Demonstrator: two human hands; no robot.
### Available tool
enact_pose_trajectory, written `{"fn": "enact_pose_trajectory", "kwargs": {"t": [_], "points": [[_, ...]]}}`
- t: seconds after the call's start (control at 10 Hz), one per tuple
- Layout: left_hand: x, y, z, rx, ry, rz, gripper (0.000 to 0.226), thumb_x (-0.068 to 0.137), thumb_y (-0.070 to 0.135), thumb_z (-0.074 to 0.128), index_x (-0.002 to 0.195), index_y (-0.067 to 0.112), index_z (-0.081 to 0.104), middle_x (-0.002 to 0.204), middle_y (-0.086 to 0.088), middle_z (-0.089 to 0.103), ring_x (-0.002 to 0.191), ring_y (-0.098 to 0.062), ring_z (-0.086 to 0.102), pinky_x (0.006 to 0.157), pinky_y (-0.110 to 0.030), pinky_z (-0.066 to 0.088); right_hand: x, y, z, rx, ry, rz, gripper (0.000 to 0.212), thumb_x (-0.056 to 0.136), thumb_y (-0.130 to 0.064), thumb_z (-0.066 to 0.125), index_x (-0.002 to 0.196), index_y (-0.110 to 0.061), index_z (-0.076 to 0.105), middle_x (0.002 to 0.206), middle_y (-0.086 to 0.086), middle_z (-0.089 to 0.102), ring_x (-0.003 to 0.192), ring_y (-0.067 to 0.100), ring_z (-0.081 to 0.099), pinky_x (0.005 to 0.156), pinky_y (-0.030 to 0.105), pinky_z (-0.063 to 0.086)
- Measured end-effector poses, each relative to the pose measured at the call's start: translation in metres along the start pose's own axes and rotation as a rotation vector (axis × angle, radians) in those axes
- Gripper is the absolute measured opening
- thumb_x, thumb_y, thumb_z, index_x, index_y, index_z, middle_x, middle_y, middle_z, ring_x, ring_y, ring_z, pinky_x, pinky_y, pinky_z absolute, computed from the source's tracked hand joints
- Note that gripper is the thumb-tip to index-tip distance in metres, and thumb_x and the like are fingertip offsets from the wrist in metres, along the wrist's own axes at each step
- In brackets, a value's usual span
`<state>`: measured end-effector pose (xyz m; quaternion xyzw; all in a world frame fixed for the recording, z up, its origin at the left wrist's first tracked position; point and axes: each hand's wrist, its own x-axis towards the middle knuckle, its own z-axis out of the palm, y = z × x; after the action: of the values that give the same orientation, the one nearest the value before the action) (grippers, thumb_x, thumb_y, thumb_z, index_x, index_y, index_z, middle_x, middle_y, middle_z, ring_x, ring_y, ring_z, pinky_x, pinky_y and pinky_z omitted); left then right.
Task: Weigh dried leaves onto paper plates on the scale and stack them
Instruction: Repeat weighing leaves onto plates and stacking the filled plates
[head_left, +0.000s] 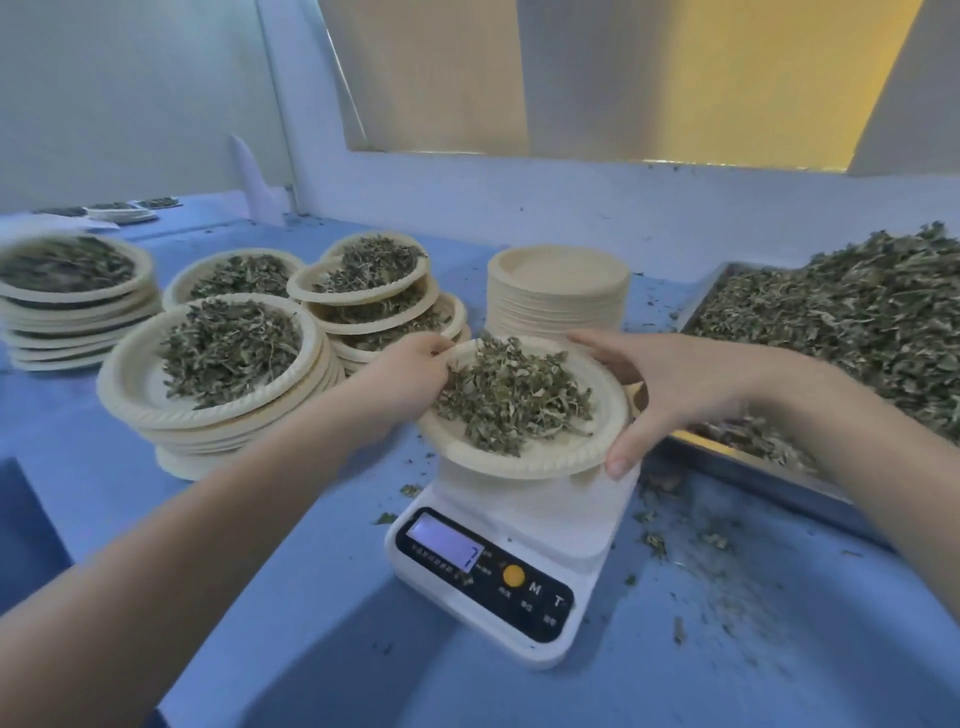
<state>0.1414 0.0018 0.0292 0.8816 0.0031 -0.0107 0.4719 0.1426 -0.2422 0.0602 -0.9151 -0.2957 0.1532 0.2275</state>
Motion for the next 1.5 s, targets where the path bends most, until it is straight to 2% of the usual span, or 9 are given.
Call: {"fn": "enact_pose_trajectory", "kwargs": {"t": [0.1, 0.3, 0.5, 0.8, 0.9, 1.0, 1.2, 1.4, 1.5], "points": [[-0.002, 0.015, -0.039, -0.088, 0.13, 0.033, 0.023, 0.094, 0.003, 0.045, 0.088, 0.018, 0.062, 0.098, -0.021, 0.064, 0.087, -0.031, 0.059, 0.093, -0.048, 0.046, 0.01, -0.018, -0.023, 0.074, 0.149, -0.024, 0.106, 0.043, -0.043, 0.091, 0.129, -0.054, 0.03, 0.097, -0.047, 0.05, 0.086, -0.033, 0.047, 0.069, -0.008, 0.036], [-0.004, 0.017, -0.128, -0.126, 0.326, 0.005, 0.021, 0.089, -0.006, 0.041, 0.083, 0.005, 0.057, 0.078, -0.018, 0.05, 0.065, -0.023, 0.042, 0.057, -0.03, 0.031, 0.068, -0.082, -0.041, 0.02, 0.367, -0.139, 0.094, 0.034, -0.054, 0.081, 0.123, -0.035, 0.059, 0.106, -0.011, 0.067, 0.076, -0.007, 0.066, 0.082, 0.016, 0.049], [-0.002, -0.016, -0.22, -0.132, 0.559, -0.138, 0.028, 0.092, -0.001, 0.046, 0.069, 0.014, 0.044, 0.072, -0.002, 0.047, 0.058, -0.011, 0.046, 0.042, -0.013, 0.042, 0.169, -0.156, -0.034, 0.045, 0.499, -0.255, 0.026, 0.073, -0.016, 0.08, 0.097, -0.021, 0.073, 0.077, 0.0, 0.074, 0.07, 0.012, 0.069, 0.071, 0.017, 0.05], [0.039, -0.086, -0.292, -0.378, 0.662, -0.168, 0.019, 0.094, 0.002, 0.045, 0.077, 0.005, 0.054, 0.075, -0.011, 0.056, 0.071, -0.022, 0.061, 0.082, -0.036, 0.056, 0.316, -0.22, -0.015, 0.014, 0.409, -0.154, 0.039, 0.09, -0.004, 0.045, 0.12, -0.018, 0.065, 0.117, 0.005, 0.066, 0.103, 0.017, 0.057, 0.081, 0.021, 0.038], [0.069, -0.108, -0.286, -0.275, 0.603, -0.212, 0.019, 0.095, 0.011, 0.046, 0.108, 0.0, 0.054, 0.1, -0.021, 0.06, 0.098, -0.033, 0.061, 0.093, -0.043, 0.049, 0.339, -0.202, -0.016, -0.091, 0.363, -0.049, 0.039, 0.09, -0.007, 0.044, 0.122, -0.02, 0.062, 0.123, 0.005, 0.063, 0.113, 0.021, 0.055, 0.084, 0.026, 0.04], [0.095, -0.123, -0.265, -0.11, 0.49, -0.256, 0.033, 0.097, 0.017, 0.043, 0.127, 0.004, 0.047, 0.113, -0.02, 0.058, 0.09, -0.026, 0.057, 0.071, -0.028, 0.041, 0.352, -0.183, -0.013, -0.215, 0.285, 0.039, 0.045, 0.089, -0.005, 0.04, 0.13, -0.019, 0.053, 0.129, 0.006, 0.059, 0.118, 0.025, 0.053, 0.09, 0.03, 0.042], [0.112, -0.131, -0.248, 0.052, 0.468, -0.337, 0.036, 0.098, 0.017, 0.039, 0.131, 0.006, 0.036, 0.11, -0.013, 0.053, 0.083, -0.023, 0.049, 0.062, -0.029, 0.038, 0.352, -0.168, -0.009, -0.419, 0.318, 0.037, 0.046, 0.092, -0.01, 0.039, 0.132, -0.031, 0.049, 0.129, 0.002, 0.058, 0.127, 0.024, 0.044, 0.101, 0.035, 0.025], [0.086, -0.076, -0.254, 0.314, 0.608, -0.137, 0.046, 0.093, 0.012, 0.041, 0.138, 0.005, 0.036, 0.143, -0.017, 0.032, 0.122, -0.038, 0.044, 0.101, -0.042, 0.036, 0.316, -0.168, -0.028, -0.286, 0.354, -0.029, 0.05, 0.092, -0.007, 0.041, 0.132, -0.036, 0.048, 0.121, 0.003, 0.06, 0.123, 0.021, 0.044, 0.09, 0.032, 0.023], [0.076, -0.033, -0.225, 0.305, 0.523, 0.053, 0.043, 0.093, 0.013, 0.043, 0.136, 0.014, 0.042, 0.14, -0.007, 0.041, 0.124, -0.024, 0.043, 0.09, -0.031, 0.039, 0.283, -0.165, -0.04, -0.224, 0.379, -0.044, 0.047, 0.092, -0.01, 0.042, 0.132, -0.034, 0.049, 0.124, 0.005, 0.058, 0.123, 0.023, 0.045, 0.102, 0.037, 0.032]]}}
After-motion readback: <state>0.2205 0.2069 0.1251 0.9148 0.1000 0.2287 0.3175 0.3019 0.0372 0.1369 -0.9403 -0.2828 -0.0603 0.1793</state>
